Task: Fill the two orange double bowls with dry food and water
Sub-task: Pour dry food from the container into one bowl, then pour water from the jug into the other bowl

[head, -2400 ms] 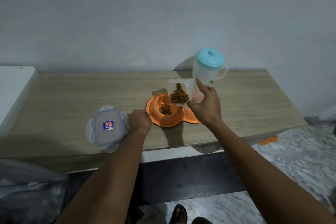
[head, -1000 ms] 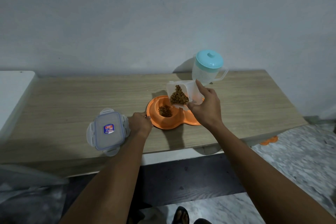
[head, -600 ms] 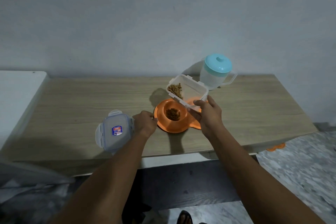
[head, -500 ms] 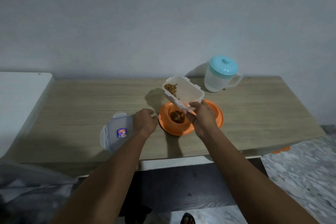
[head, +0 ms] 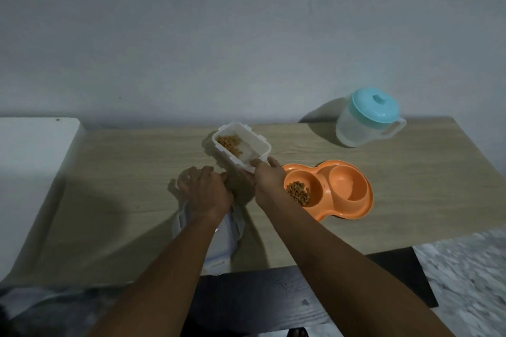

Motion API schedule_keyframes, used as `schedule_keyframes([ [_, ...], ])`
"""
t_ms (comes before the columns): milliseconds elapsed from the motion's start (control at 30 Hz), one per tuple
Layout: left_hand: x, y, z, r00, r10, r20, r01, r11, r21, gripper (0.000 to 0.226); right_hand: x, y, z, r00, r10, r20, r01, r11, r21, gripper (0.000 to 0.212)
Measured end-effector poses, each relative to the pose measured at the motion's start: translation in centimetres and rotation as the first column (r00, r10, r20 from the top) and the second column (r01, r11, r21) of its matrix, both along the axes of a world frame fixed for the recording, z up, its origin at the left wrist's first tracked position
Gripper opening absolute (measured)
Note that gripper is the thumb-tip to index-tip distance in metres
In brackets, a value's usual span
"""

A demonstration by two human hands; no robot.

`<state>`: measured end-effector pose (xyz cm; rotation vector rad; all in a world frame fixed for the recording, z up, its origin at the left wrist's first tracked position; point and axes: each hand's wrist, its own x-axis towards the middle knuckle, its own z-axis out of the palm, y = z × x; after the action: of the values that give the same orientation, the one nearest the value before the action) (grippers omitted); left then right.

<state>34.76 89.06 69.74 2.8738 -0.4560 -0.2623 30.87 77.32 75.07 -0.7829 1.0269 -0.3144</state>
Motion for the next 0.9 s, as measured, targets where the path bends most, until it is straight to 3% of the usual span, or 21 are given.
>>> schedule_keyframes([
  [267, -0.6, -0.2, 0.8, 0.992, 0.116, -0.053, -0.118, 0.992, -0.038, 0.027, -0.6, 0.5, -1.2, 0.999, 0.017, -0.043, -0.024, 0.987, -0.162, 0.043],
  [333, -1.9, -0.7, 1.1, 0.991, 0.128, -0.035, -0.13, 0.99, -0.054, 0.024, -2.1, -0.5, -1.0, 1.0, -0.008, -0.006, 0.006, 0.962, -0.272, 0.028],
  [433, -5.0, -3.0, 2.2, 0.993, 0.117, -0.033, -0.12, 0.984, -0.129, 0.023, -5.4, -4.0, -0.8, 0.987, -0.101, -0.123, -0.008, 0.743, -0.669, 0.008],
  [533, -8.2, -6.2, 3.4, 0.996, 0.054, -0.065, -0.067, 0.972, -0.225, 0.037, -8.9, -8.7, -0.5, 0.925, -0.272, -0.265, -0.071, 0.562, -0.824, 0.014],
  [600, -9.5, -8.3, 3.2, 0.988, 0.067, -0.138, -0.099, 0.966, -0.239, 0.05, -11.0, -12.1, -0.6, 0.833, -0.312, -0.457, -0.267, 0.496, -0.826, 0.027],
  [667, -10.1, -10.0, 2.8, 0.981, 0.105, -0.163, -0.143, 0.959, -0.246, 0.056, -12.5, -15.2, -1.1, 0.711, -0.289, -0.641, -0.436, 0.534, -0.725, 0.039],
  [767, -10.9, -12.9, 3.0, 0.97, 0.173, -0.168, -0.217, 0.932, -0.291, 0.04, -14.9, -19.5, -2.2, 0.772, -0.138, -0.621, -0.399, 0.654, -0.642, 0.043],
  [900, -11.7, -16.2, 3.8, 0.951, 0.257, -0.173, -0.299, 0.907, -0.296, 0.031, -16.8, -23.4, -2.4, 0.827, 0.015, -0.562, -0.436, 0.647, -0.626, 0.04],
])
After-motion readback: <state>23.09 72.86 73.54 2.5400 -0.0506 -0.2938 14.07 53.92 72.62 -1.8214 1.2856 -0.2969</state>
